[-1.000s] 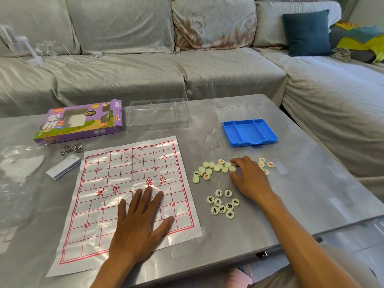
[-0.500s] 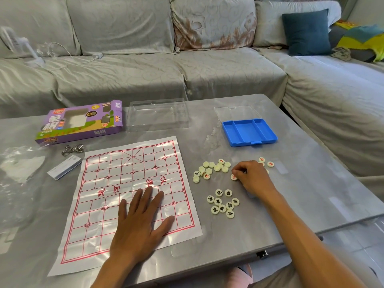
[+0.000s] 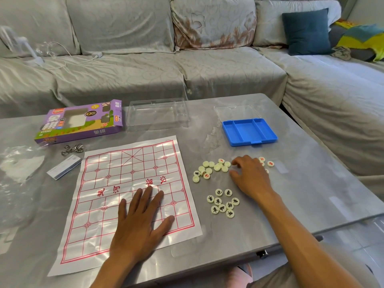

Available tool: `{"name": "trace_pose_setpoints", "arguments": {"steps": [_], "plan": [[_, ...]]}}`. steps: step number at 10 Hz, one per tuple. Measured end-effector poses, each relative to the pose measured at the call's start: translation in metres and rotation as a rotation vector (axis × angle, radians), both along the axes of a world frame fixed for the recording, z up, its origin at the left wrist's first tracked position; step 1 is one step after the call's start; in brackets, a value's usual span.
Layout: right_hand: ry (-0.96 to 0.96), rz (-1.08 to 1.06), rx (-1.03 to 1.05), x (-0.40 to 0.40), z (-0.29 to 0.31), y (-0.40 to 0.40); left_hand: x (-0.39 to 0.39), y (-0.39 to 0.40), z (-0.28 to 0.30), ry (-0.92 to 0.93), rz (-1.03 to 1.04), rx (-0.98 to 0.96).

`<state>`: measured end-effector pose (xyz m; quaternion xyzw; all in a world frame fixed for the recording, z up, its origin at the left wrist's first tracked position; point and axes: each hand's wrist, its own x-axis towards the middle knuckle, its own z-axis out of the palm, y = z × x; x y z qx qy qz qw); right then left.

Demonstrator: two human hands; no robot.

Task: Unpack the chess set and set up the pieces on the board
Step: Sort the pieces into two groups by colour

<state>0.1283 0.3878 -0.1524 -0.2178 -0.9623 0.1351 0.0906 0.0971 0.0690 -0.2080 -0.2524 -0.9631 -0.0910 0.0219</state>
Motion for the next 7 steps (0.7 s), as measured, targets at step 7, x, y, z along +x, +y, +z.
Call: {"name": "trace_pose_setpoints", "arguments": {"steps": [7], "plan": [[0.043, 0.114, 0.047, -0.0027, -0.0073, -0.0062, 0.0003, 0.0003, 0.0002, -0.011, -0.003, 0.006]]}}
